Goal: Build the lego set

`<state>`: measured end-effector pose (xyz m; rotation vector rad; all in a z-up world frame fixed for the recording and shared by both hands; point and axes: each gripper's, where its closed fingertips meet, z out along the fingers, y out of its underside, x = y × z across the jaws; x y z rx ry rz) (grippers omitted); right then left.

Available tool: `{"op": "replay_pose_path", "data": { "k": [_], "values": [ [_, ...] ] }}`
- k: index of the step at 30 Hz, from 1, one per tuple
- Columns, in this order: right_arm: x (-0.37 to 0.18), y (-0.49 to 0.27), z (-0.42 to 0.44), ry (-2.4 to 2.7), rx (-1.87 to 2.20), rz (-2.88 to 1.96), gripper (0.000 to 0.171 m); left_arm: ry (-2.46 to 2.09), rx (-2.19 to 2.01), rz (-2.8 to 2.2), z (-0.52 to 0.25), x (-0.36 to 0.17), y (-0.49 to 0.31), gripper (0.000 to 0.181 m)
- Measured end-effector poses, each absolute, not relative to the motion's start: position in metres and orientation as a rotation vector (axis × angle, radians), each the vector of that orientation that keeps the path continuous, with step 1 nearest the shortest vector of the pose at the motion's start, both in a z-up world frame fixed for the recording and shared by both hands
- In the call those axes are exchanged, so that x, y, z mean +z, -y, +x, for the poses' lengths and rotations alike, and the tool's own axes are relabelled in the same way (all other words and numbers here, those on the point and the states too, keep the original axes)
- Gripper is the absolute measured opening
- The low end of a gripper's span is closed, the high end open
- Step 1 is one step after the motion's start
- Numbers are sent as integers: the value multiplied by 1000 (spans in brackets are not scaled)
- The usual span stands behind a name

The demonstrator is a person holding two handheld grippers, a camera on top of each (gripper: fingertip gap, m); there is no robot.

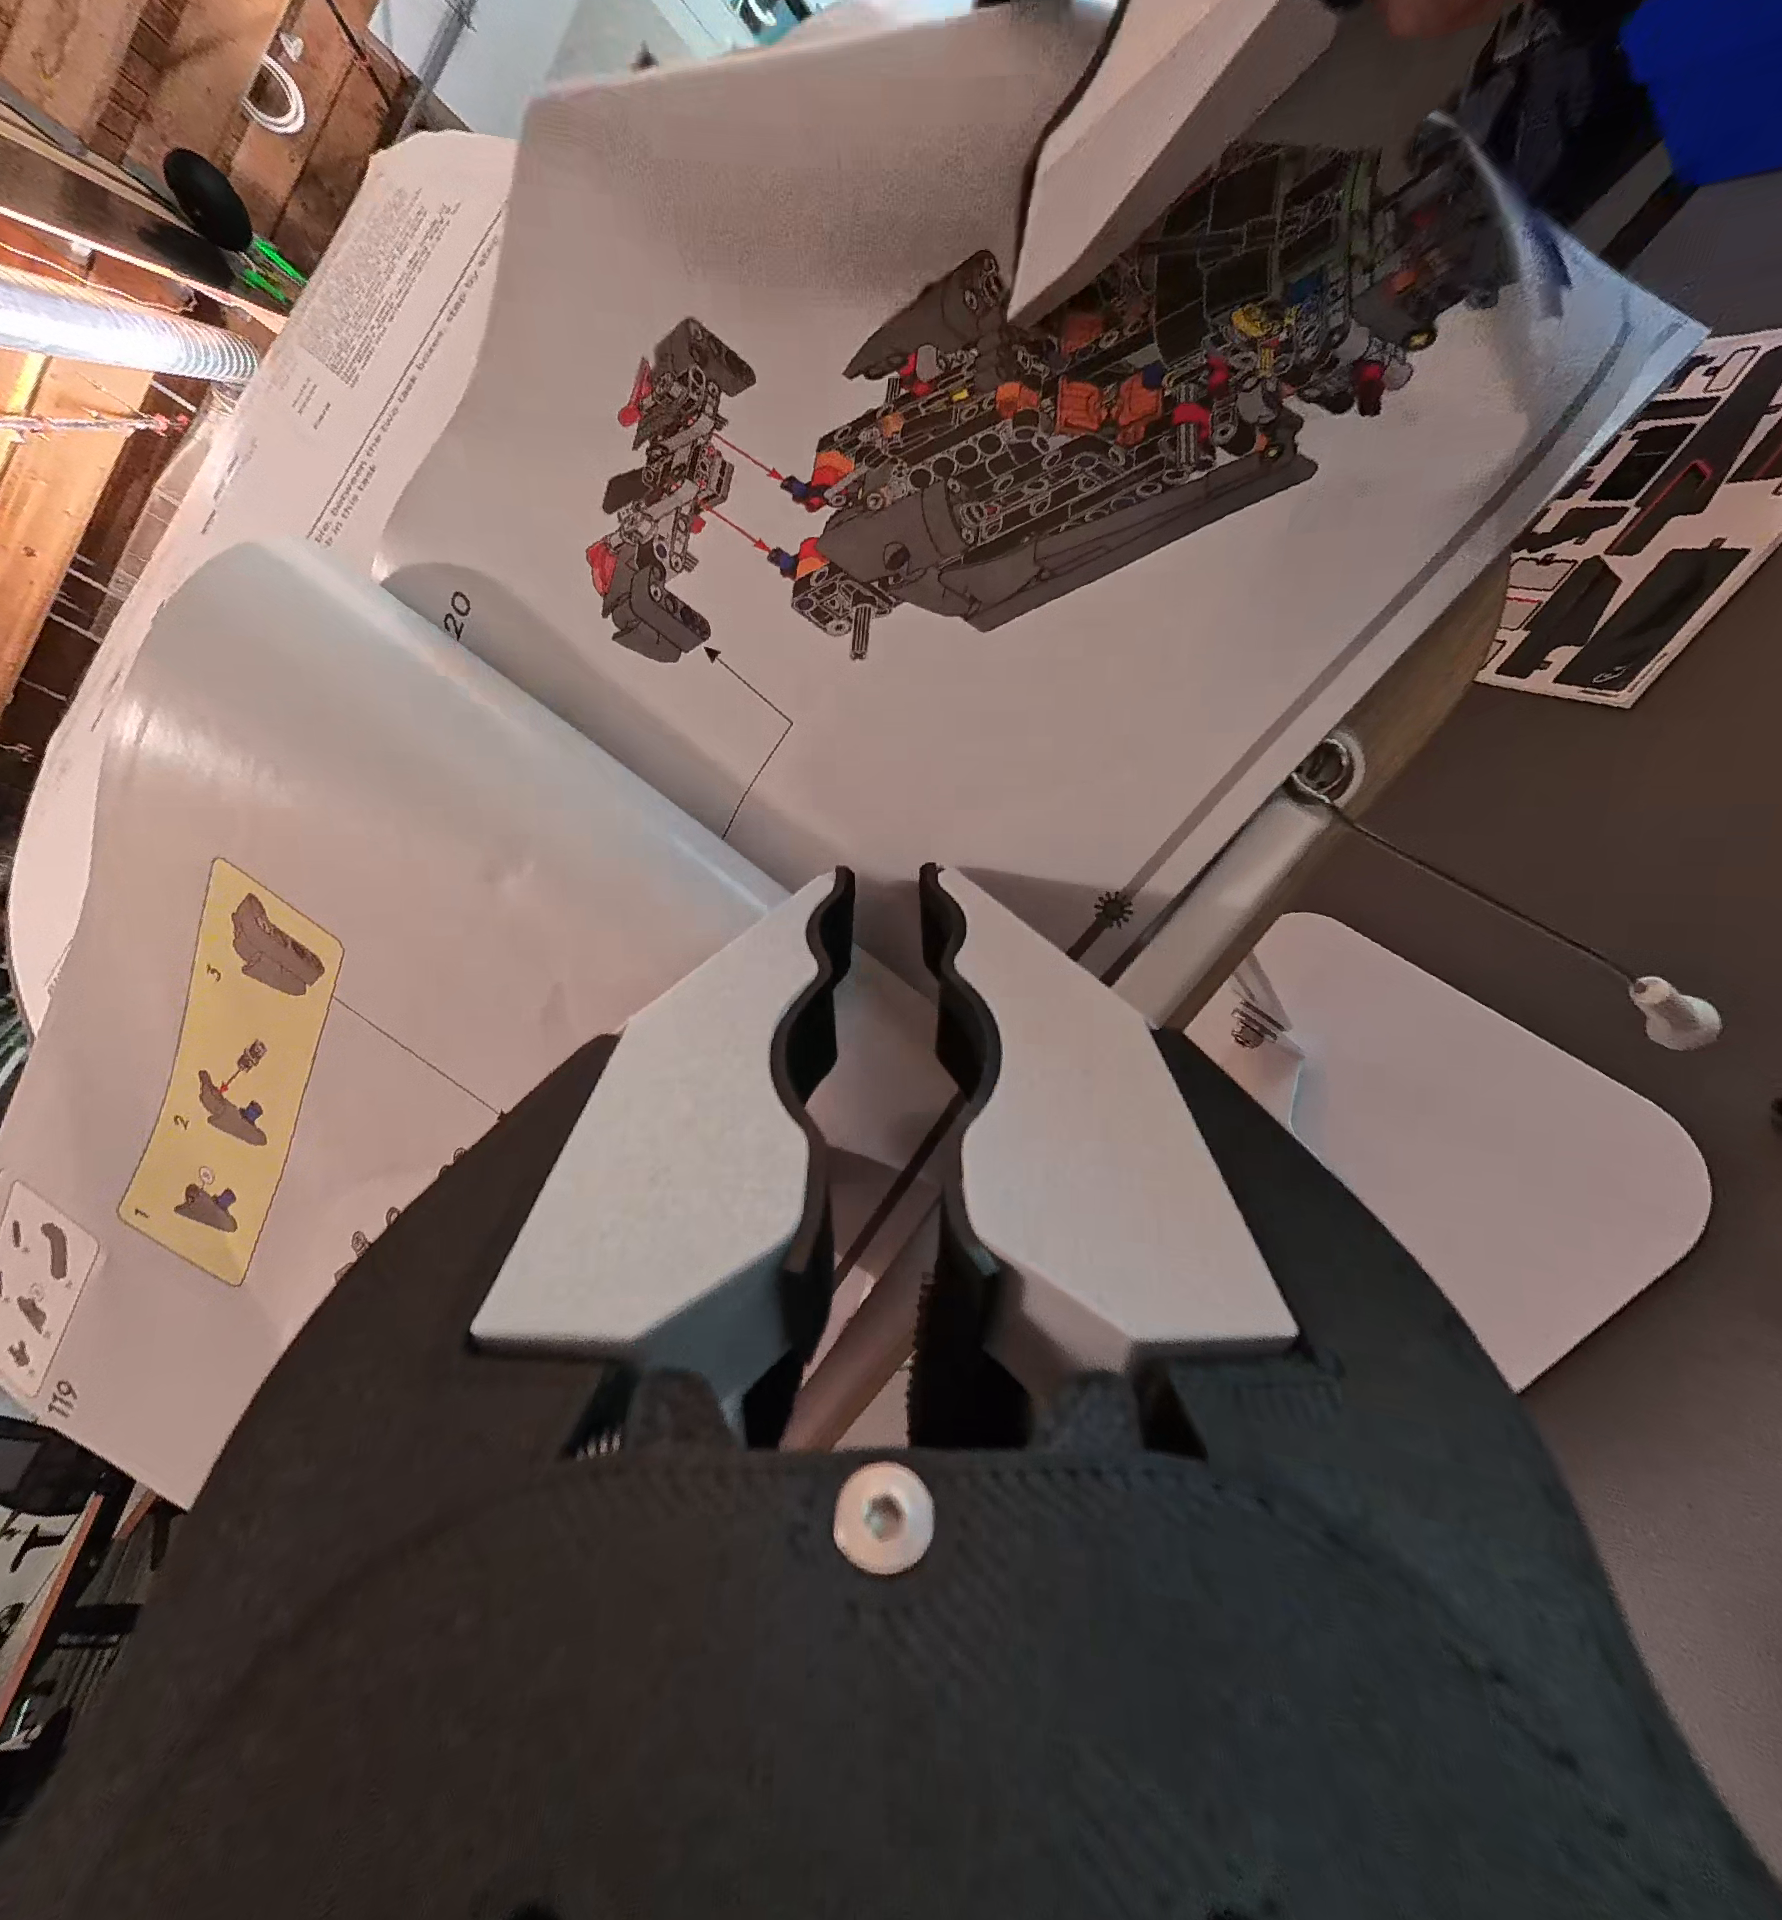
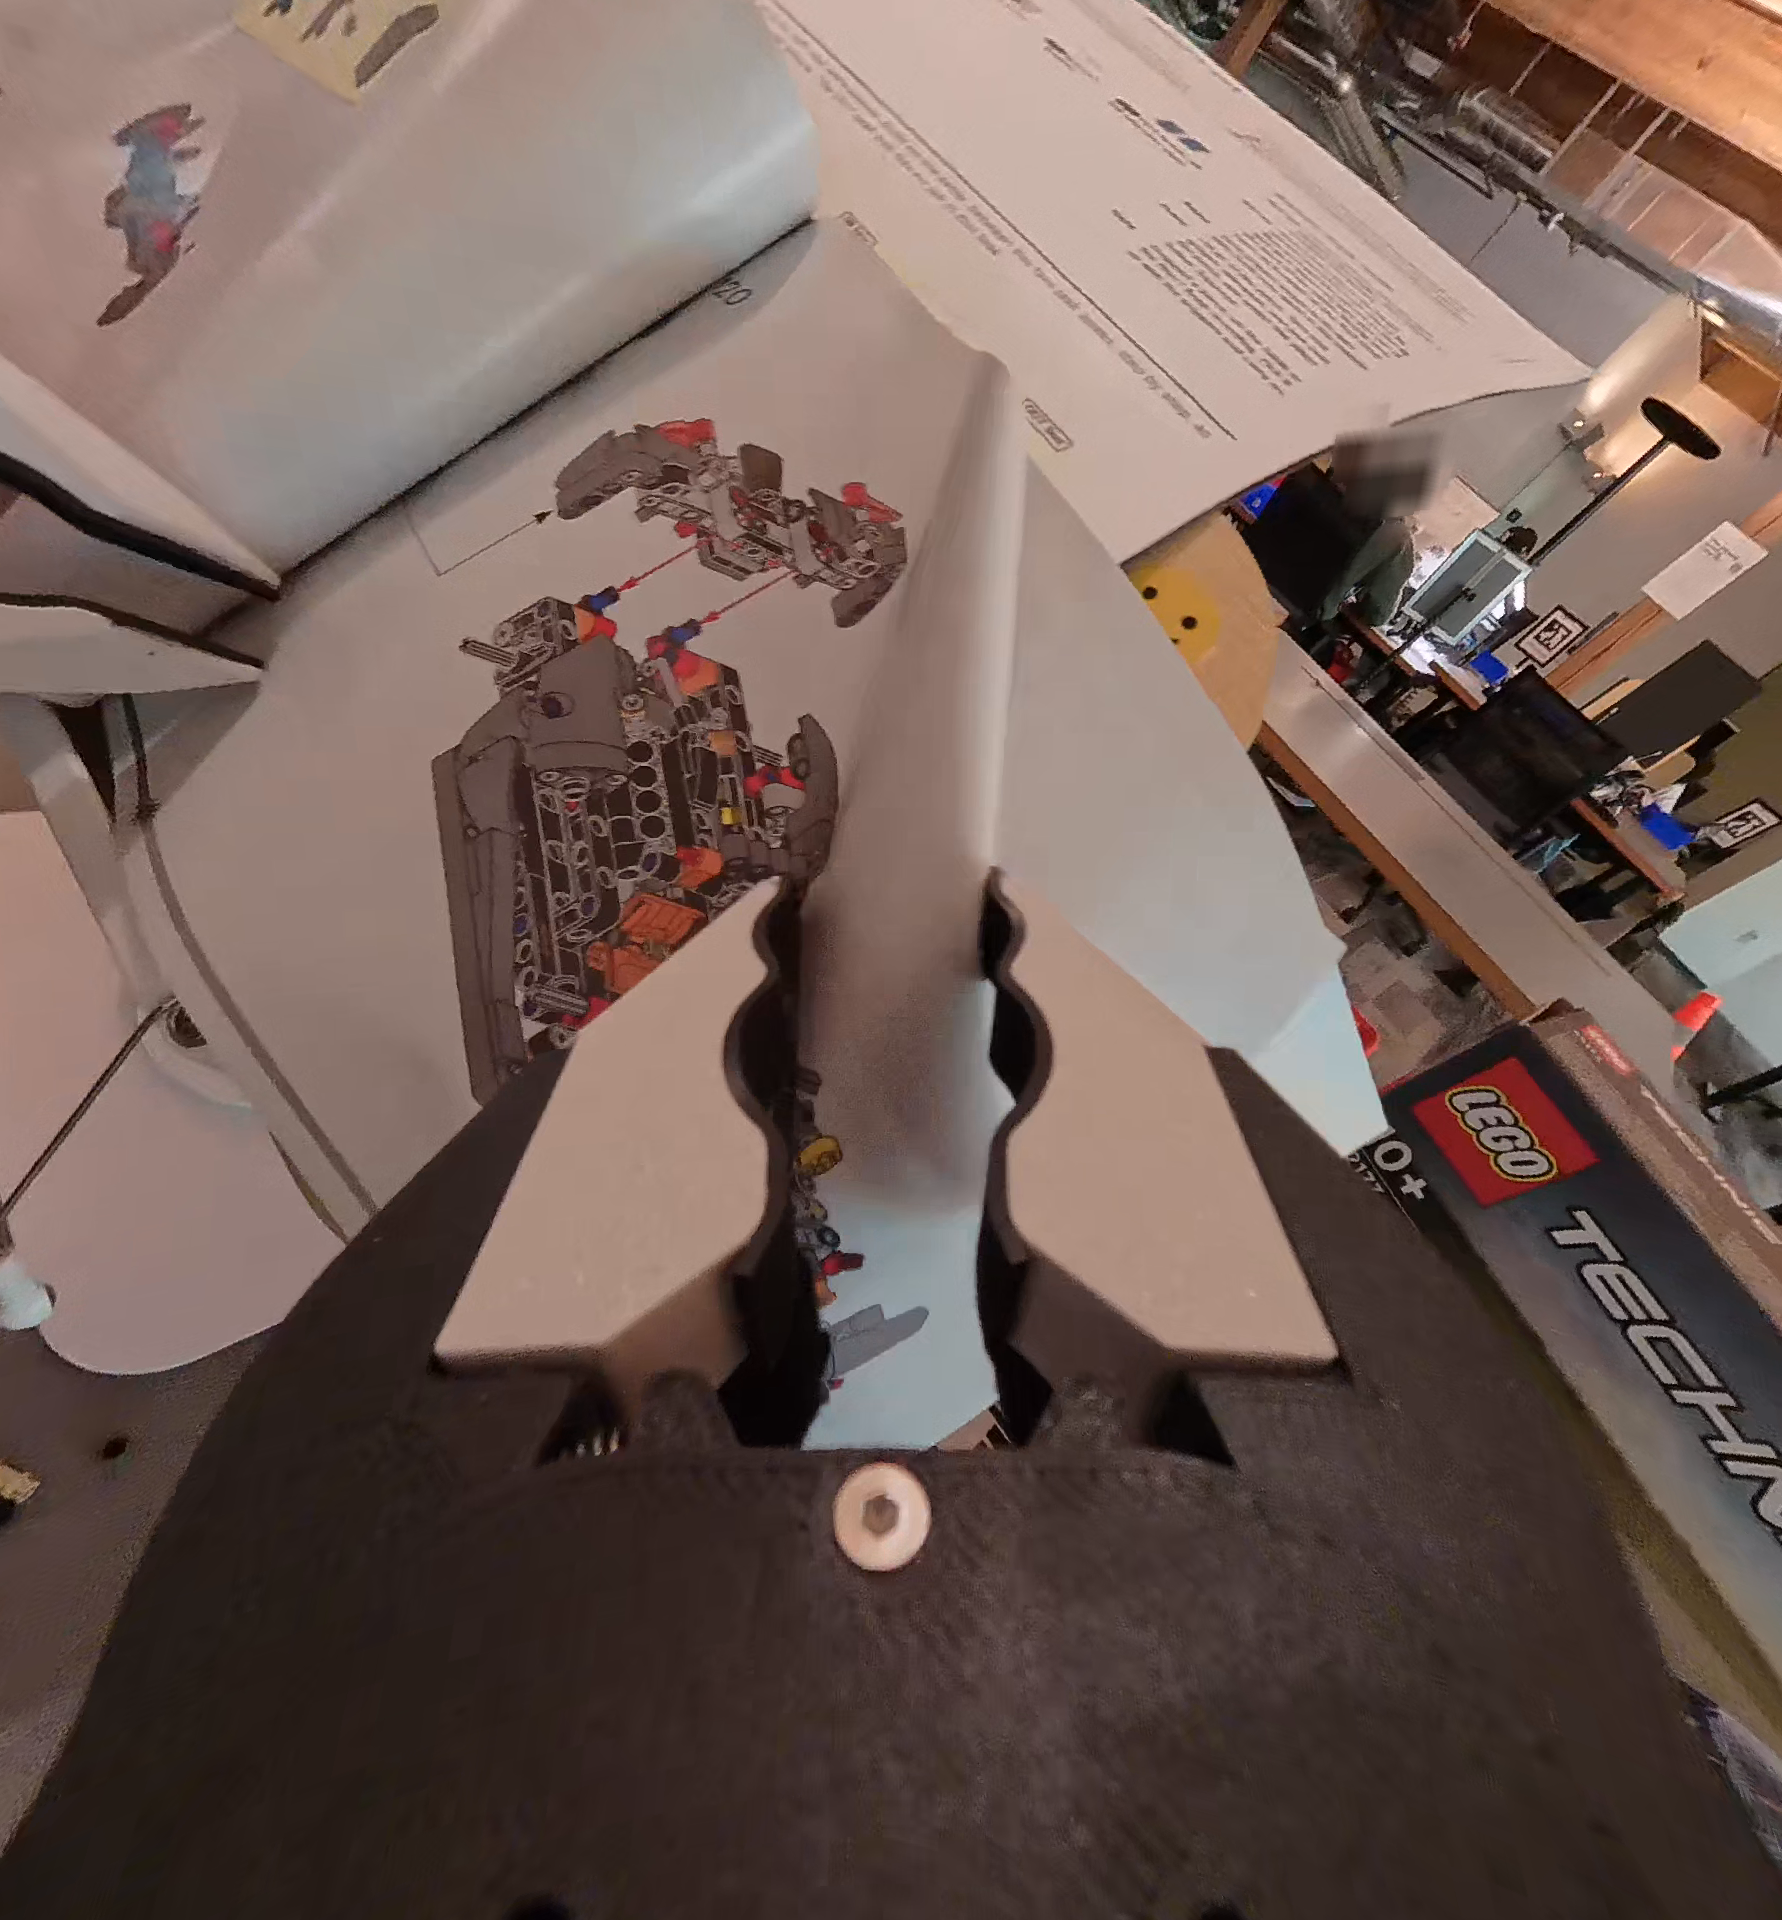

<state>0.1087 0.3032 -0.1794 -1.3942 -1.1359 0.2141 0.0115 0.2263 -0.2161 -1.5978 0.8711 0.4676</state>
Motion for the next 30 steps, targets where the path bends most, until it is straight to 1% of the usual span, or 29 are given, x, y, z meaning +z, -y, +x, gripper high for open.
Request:
{"op": "replay_pose_path", "data": {
  "k": [1,2,3,4,6,8,10,14,17,19,22,24,26,29,30],
  "values": [
    [-180,-300,107,1149,206,-1393,25,-872,467,-1598,12,-216,-226,11],
    [-180,-296,104,1170,214,-1392,13,-871,466,-1599,12,-216,-226,11],
    [-179,-291,103,1178,229,-1402,5,-871,465,-1599,11,-216,-226,11],
    [-177,-287,101,1189,254,-1413,0,-871,465,-1599,11,-216,-225,11],
    [-174,-273,96,1232,342,-1444,0,-871,465,-1599,11,-216,-224,12],
    [-167,-260,92,1263,434,-1470,0,-870,451,-1593,12,-215,-221,17],
    [-159,-245,85,1276,563,-1508,0,-845,425,-1580,13,-211,-216,27],
    [-137,-215,60,1283,849,-1550,0,-806,298,-1504,30,-201,-190,57],
    [-122,-203,40,1255,1037,-1578,0,-768,310,-1431,33,-193,-175,64],
    [-113,-198,26,1229,1157,-1589,0,-761,290,-1430,37,-196,-170,74],
    [-104,-192,12,1217,1263,-1601,2,-701,312,-1413,33,-198,-170,78],
    [-104,-189,5,1224,1265,-1618,3,-645,331,-1362,30,-190,-167,75],
    [-105,-187,-1,1239,1232,-1627,4,-584,370,-1325,25,-179,-167,66],
    [-104,-181,-4,1258,1225,-1632,10,-547,383,-1306,20,-167,-170,40],
    [-102,-180,-5,1260,1219,-1629,14,-561,381,-1323,21,-168,-173,28]
  ]
}}
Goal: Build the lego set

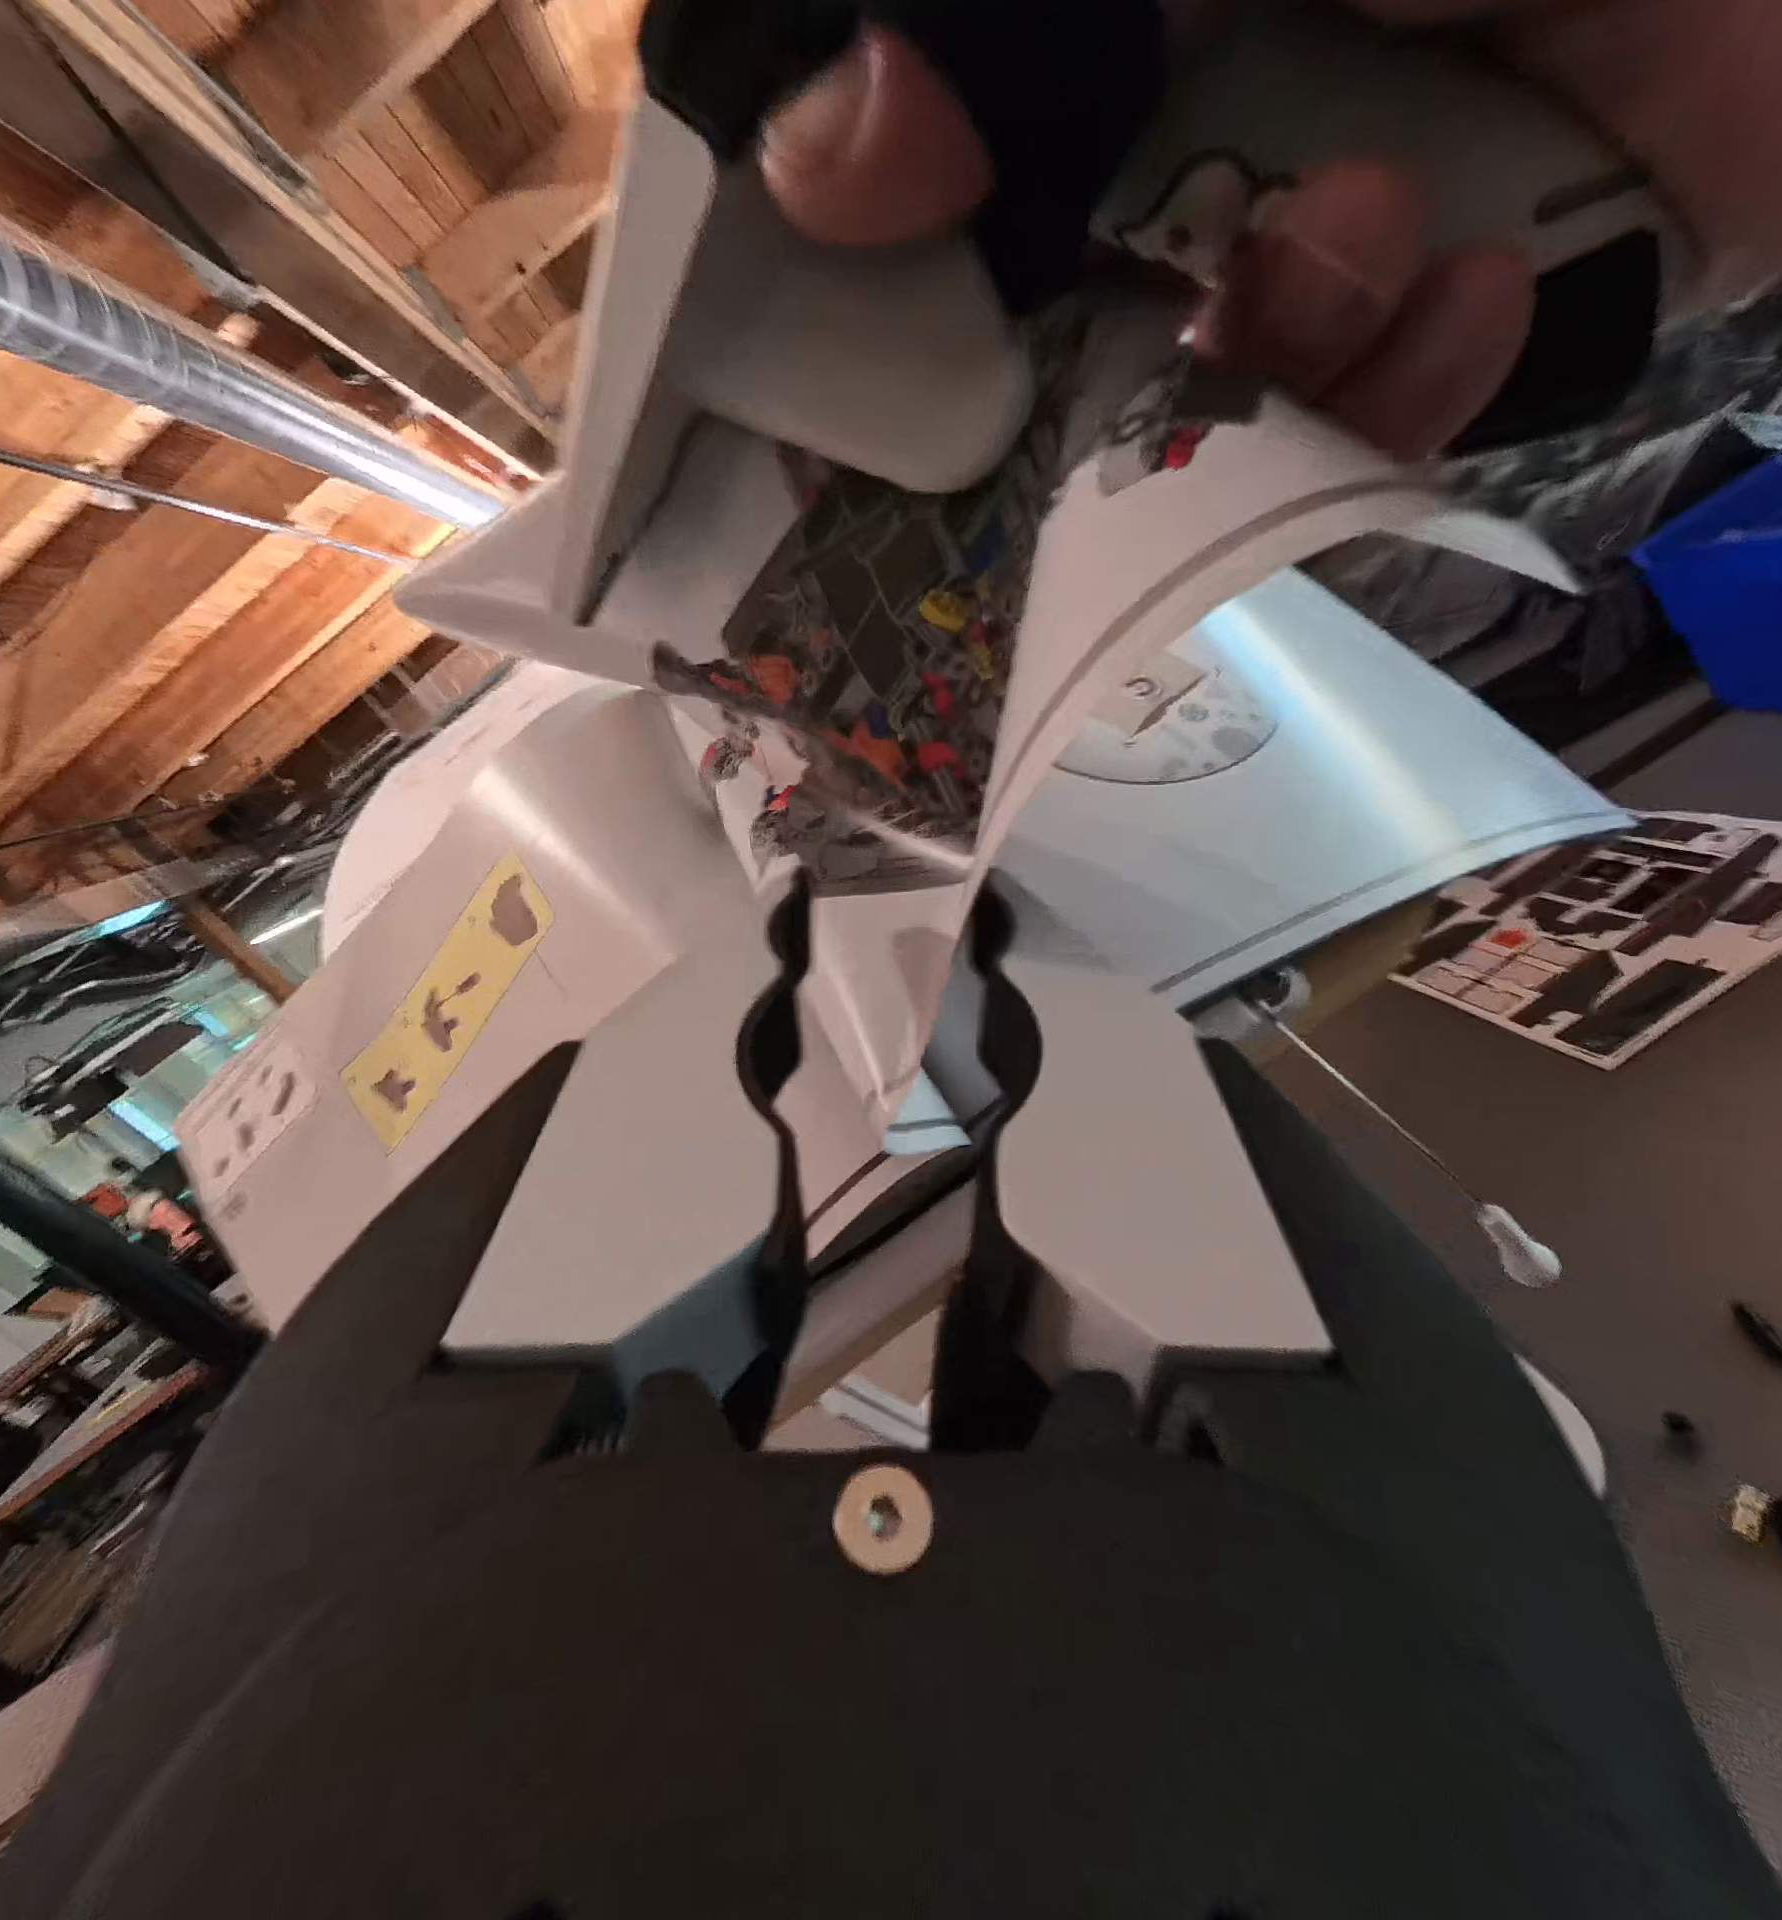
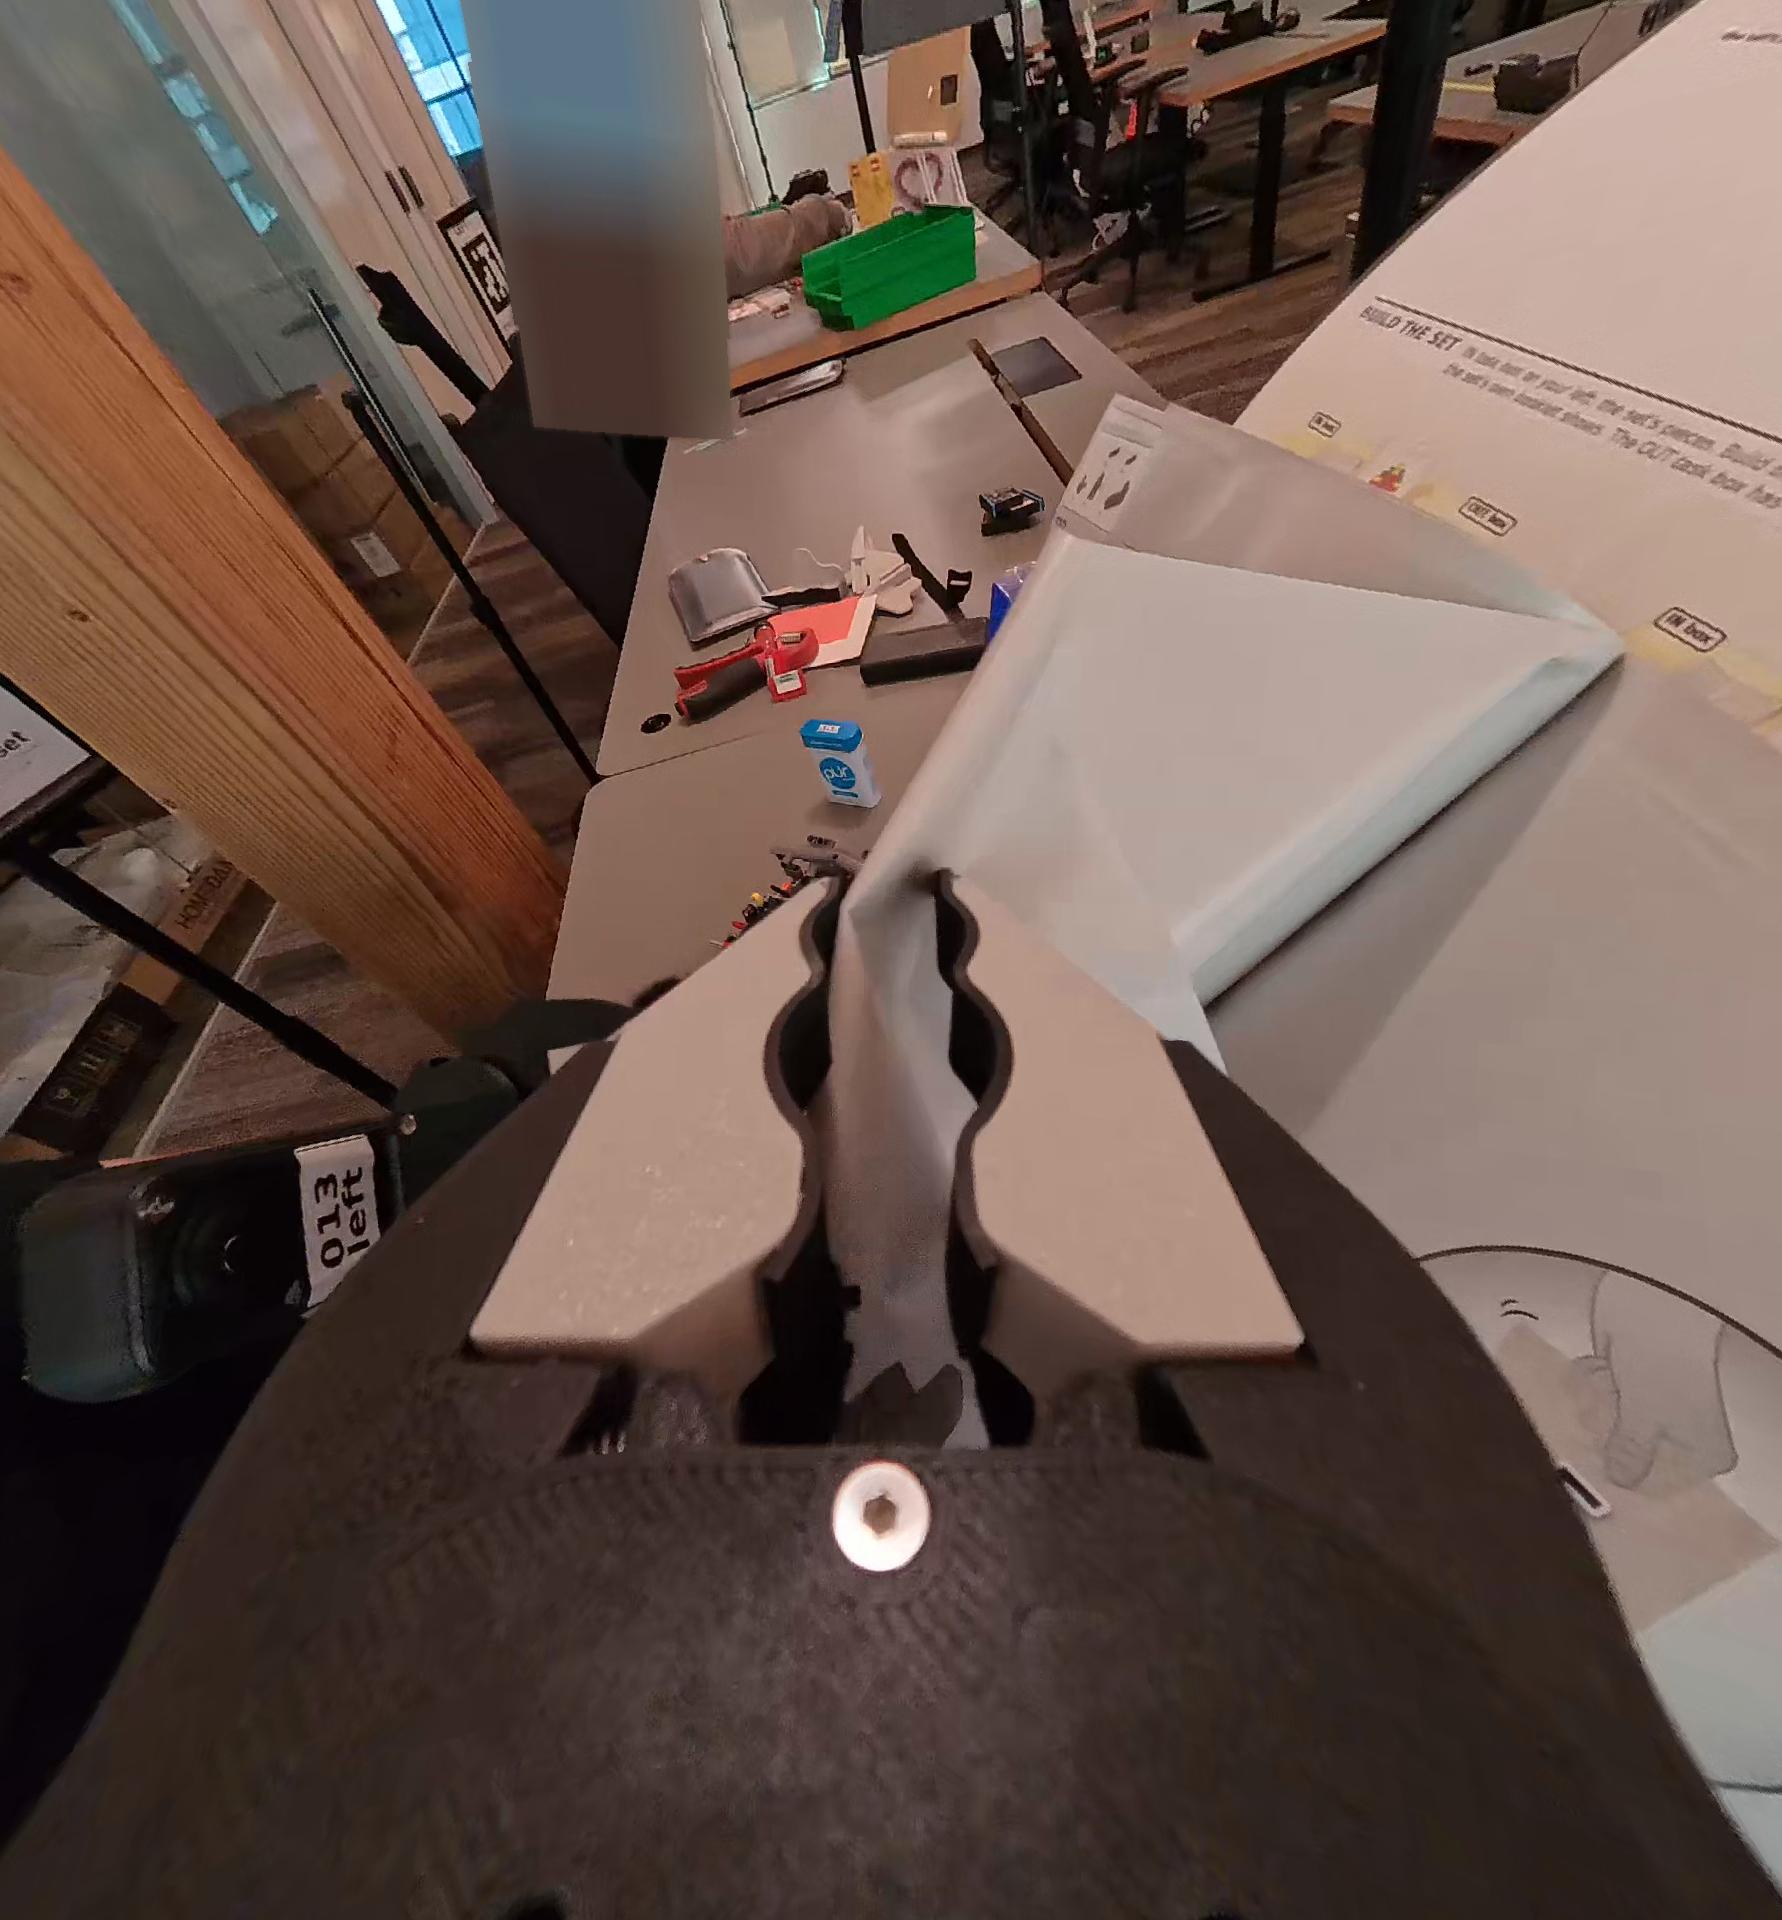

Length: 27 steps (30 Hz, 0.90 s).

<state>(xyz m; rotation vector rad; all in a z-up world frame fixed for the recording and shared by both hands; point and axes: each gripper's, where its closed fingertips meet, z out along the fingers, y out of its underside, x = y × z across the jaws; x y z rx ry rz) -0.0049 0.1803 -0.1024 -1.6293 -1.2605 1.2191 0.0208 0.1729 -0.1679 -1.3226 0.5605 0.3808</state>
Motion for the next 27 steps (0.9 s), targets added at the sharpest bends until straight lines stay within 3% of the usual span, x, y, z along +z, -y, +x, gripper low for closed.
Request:
{"op": "replay_pose_path", "data": {
  "k": [2,5,8,13,27],
  "values": [
    [-96,-176,-5,1271,1225,-1602,29,-578,335,-1302,27,-166,-173,3],
    [-80,-176,5,1241,1158,-1549,53,-548,276,-1283,27,-162,-169,0],
    [-48,-182,31,1122,1046,-1424,60,-457,130,-1291,12,-157,-165,0],
    [-29,-177,64,1048,1016,-1344,53,-226,-232,-1295,-31,-144,-157,0],
    [-128,-140,-21,1460,795,-1373,44,-19,-446,-1243,-126,-123,-135,0]
  ]
}}
